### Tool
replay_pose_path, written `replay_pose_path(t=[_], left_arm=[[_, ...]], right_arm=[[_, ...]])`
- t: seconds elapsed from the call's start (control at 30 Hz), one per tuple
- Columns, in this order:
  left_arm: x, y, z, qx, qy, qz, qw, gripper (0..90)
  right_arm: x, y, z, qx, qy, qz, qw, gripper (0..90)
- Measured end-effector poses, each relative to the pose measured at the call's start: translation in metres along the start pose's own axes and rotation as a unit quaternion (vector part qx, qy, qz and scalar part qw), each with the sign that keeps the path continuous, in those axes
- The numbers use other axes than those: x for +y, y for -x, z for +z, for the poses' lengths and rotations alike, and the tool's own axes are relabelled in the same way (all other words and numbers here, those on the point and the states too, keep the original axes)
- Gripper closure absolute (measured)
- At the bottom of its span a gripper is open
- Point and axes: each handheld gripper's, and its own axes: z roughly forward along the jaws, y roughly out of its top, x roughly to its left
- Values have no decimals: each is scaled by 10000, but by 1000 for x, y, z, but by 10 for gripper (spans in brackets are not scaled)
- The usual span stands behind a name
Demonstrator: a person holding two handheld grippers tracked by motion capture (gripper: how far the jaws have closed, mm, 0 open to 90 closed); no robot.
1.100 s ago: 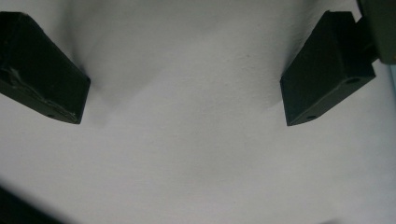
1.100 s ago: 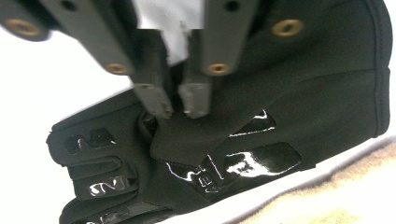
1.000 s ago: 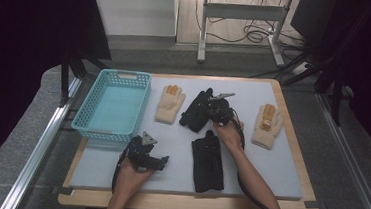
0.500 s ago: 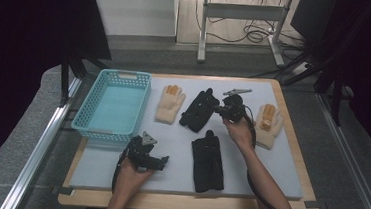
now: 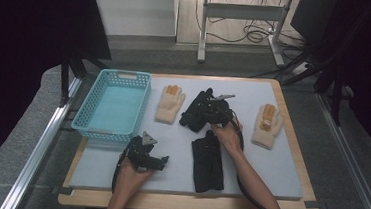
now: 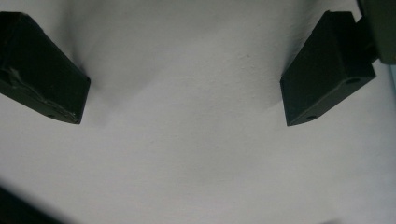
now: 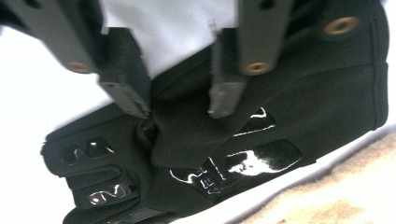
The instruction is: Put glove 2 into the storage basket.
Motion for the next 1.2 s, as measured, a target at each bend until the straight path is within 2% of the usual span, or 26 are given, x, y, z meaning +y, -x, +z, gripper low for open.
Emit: replay_pose_path(t=[0.07, 0.1, 0.13, 0.2, 0.33, 0.4, 0.53, 0.73, 0.8, 0.9, 1.0, 1.1, 1.2], left_arm=[[0, 0, 0, 2, -2, 0, 10000, 20], [0, 0, 0, 2, -1, 0, 10000, 20], [0, 0, 0, 3, 9, -12, 10000, 20], [0, 0, 0, 2, 6, -12, 10000, 20], [0, 0, 0, 0, -2, -3, 10000, 20], [0, 0, 0, -1, -1, -4, 10000, 20], [0, 0, 0, 0, -5, 2, 10000, 20], [0, 0, 0, 2, 2, 0, 10000, 20], [0, 0, 0, 0, 6, -2, 10000, 20], [0, 0, 0, 2, 4, 0, 10000, 20], [0, 0, 0, 0, 4, -1, 10000, 20], [0, 0, 0, -1, 6, -4, 10000, 20], [0, 0, 0, 0, 5, -1, 10000, 20]], right_arm=[[0, -1, -1, 22, -19, 20, 10000, 713], [0, -1, -1, 127, -45, 55, 9999, 793], [0, -1, -1, 248, -53, 101, 9996, 827], [1, -2, -1, 232, -64, 74, 9997, 847], [3, 1, -4, 264, -66, 37, 9996, 855], [4, 5, -11, 260, 19, 61, 9996, 854], [8, 15, -34, 334, 208, 60, 9992, 854], [10, 30, -76, 191, 450, -40, 9988, 854], [10, 36, -86, 131, 431, -73, 9990, 854], [8, 49, -106, -88, 318, -205, 9992, 853], [7, 63, -119, -257, 161, -202, 9993, 852], [5, 75, -123, -327, 13, -129, 9994, 851], [3, 81, -118, -313, -50, -49, 9995, 848]])
